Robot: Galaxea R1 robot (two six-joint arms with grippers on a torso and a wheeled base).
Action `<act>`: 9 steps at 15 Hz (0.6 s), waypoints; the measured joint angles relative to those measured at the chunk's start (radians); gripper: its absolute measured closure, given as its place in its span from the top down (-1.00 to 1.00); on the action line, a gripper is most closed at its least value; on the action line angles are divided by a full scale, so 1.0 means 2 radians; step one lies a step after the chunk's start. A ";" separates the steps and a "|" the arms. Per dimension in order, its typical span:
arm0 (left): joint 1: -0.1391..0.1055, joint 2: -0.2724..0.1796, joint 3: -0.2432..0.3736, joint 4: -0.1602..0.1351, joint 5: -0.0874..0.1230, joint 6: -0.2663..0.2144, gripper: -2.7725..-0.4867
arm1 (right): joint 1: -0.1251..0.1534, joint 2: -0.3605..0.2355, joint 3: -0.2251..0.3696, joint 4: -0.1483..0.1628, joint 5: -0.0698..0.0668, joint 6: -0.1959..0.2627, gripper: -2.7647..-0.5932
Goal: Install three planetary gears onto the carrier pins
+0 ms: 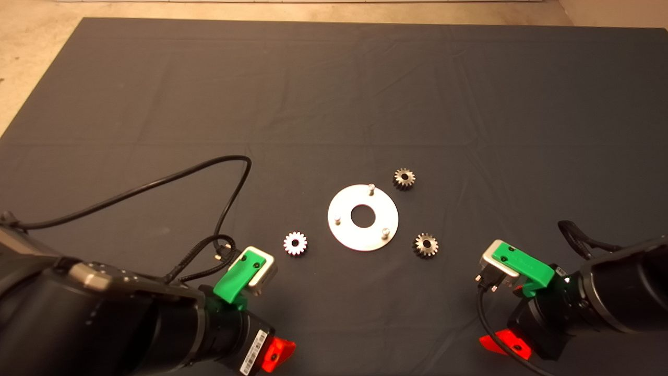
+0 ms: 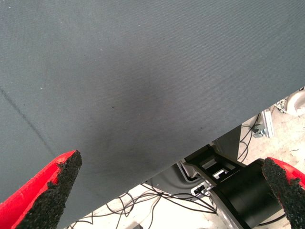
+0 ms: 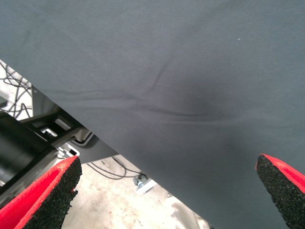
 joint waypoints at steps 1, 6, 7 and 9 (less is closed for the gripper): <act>0.000 0.000 0.001 0.000 0.000 0.000 0.98 | 0.003 0.002 -0.004 0.000 0.000 -0.002 0.97; 0.000 0.001 0.002 0.000 0.000 -0.001 0.98 | 0.008 0.035 -0.077 -0.004 0.000 -0.043 0.97; 0.000 0.001 0.002 0.000 0.000 -0.001 0.98 | 0.008 0.046 -0.095 -0.005 0.000 -0.055 0.97; 0.000 0.001 0.002 0.000 0.000 -0.001 0.98 | 0.008 0.066 -0.125 -0.008 0.000 -0.072 0.97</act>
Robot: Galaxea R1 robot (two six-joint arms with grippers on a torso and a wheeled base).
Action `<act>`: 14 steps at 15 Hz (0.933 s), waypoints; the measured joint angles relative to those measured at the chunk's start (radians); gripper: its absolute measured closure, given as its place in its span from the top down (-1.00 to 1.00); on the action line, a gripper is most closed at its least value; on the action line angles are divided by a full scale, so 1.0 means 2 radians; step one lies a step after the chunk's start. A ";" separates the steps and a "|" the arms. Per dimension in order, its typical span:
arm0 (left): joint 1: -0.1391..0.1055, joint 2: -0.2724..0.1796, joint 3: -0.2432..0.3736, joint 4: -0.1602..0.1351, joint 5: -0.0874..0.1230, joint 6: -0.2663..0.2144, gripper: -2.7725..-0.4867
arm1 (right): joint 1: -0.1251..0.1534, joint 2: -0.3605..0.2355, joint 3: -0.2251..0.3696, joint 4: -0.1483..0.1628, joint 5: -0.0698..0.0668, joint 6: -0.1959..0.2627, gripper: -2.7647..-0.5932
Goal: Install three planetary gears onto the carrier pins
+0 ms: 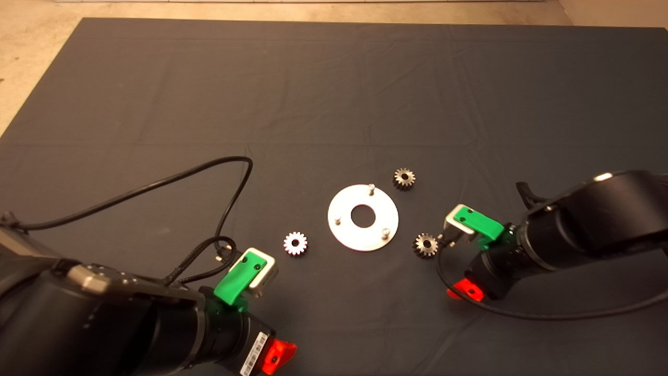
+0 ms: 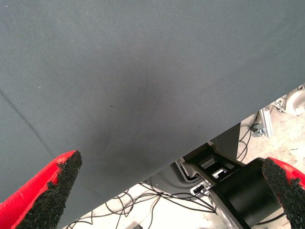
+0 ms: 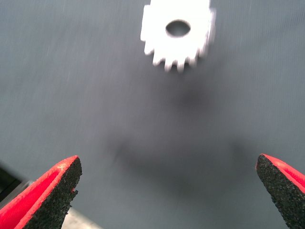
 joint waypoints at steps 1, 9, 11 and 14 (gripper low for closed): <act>0.000 0.000 0.000 0.000 0.000 0.000 0.98 | 0.000 0.009 -0.012 -0.003 0.000 -0.009 0.97; 0.000 0.000 0.000 0.000 0.000 -0.001 0.98 | 0.000 0.055 -0.060 -0.019 0.001 -0.030 0.97; 0.000 0.000 0.000 0.000 0.000 -0.001 0.98 | 0.000 0.057 -0.069 -0.027 0.001 -0.036 0.97; 0.000 -0.001 0.000 0.000 0.000 -0.001 0.98 | 0.000 0.061 -0.078 -0.041 0.001 -0.046 0.97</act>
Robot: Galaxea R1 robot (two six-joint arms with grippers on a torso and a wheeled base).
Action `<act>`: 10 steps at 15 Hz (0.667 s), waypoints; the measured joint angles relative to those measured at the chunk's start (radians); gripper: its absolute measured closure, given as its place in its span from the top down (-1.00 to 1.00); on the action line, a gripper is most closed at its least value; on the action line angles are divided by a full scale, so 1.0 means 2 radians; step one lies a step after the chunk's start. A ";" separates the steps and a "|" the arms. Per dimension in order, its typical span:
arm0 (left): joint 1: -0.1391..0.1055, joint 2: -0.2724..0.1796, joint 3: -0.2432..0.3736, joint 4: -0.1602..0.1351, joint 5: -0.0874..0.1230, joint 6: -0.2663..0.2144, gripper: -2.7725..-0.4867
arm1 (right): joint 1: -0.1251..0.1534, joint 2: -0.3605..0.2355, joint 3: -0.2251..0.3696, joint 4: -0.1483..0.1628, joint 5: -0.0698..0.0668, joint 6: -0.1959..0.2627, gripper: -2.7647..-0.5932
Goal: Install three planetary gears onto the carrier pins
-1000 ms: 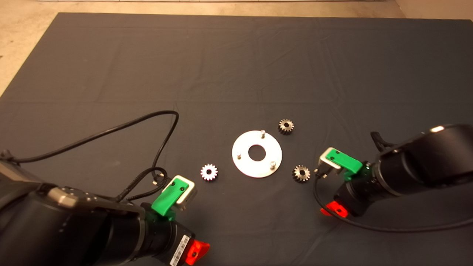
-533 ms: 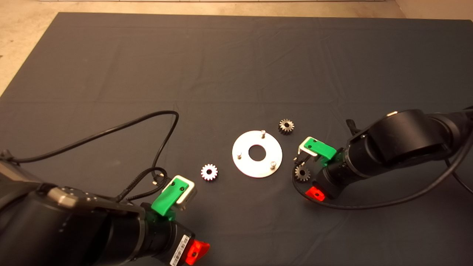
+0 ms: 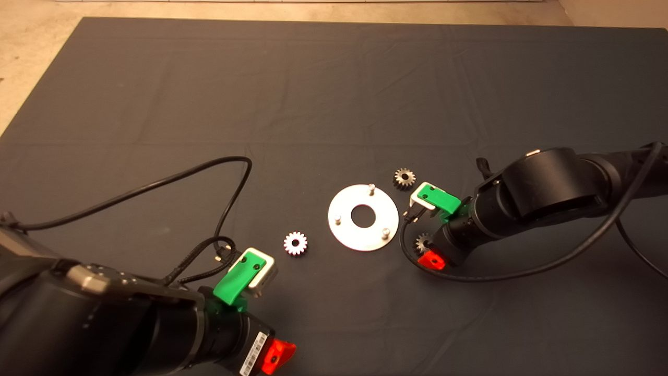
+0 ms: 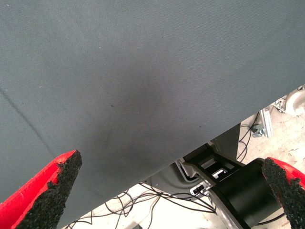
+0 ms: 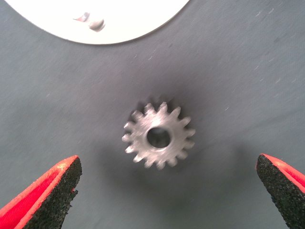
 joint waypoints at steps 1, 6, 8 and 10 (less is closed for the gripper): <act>0.000 0.000 0.000 0.000 0.000 0.000 0.98 | 0.000 0.000 -0.001 -0.004 0.000 -0.002 0.97; 0.000 0.000 0.000 0.000 0.000 0.000 0.98 | -0.005 0.000 -0.004 -0.015 0.000 -0.005 0.97; 0.000 0.000 0.000 0.000 0.000 0.000 0.98 | -0.011 0.000 -0.004 -0.016 0.000 -0.005 0.97; 0.000 0.000 0.000 0.000 0.000 0.000 0.98 | -0.019 0.000 -0.004 -0.017 0.000 -0.005 0.97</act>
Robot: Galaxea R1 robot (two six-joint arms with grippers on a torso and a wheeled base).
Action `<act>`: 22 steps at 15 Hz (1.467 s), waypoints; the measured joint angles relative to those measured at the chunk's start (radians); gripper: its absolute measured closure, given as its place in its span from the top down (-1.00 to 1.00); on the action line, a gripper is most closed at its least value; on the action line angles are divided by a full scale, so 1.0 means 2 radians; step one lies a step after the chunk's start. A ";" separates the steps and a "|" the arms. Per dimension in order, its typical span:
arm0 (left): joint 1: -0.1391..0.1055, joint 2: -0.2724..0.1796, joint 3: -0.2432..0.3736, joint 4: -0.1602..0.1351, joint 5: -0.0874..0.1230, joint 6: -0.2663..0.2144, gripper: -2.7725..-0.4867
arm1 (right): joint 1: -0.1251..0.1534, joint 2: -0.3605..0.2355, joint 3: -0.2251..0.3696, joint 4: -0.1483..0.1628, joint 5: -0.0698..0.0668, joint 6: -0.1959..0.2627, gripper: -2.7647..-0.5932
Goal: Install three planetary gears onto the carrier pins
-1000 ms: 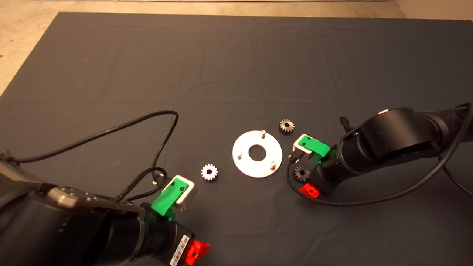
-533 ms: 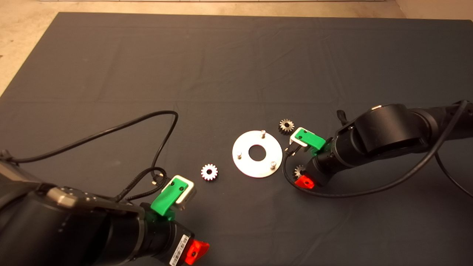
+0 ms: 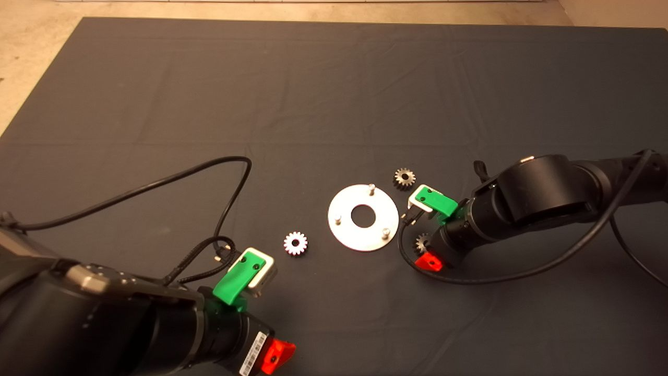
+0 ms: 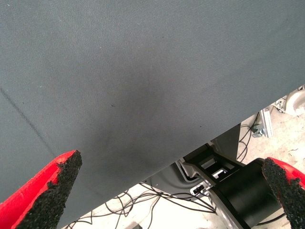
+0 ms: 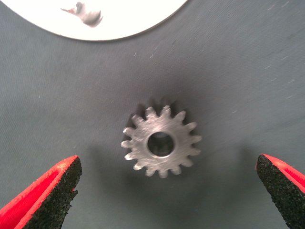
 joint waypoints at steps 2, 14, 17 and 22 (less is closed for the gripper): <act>0.000 0.000 0.000 0.000 0.000 0.000 0.98 | -0.006 0.000 0.000 0.000 0.000 0.000 0.97; 0.000 0.000 0.000 0.000 0.000 0.000 0.98 | -0.022 0.000 0.000 -0.020 0.000 0.000 0.61; 0.000 0.000 0.000 0.000 0.000 0.000 0.98 | -0.026 0.000 0.001 -0.031 0.000 0.000 0.52; 0.000 0.001 0.000 0.000 0.000 0.000 0.98 | -0.035 0.000 0.009 -0.045 0.000 0.000 0.27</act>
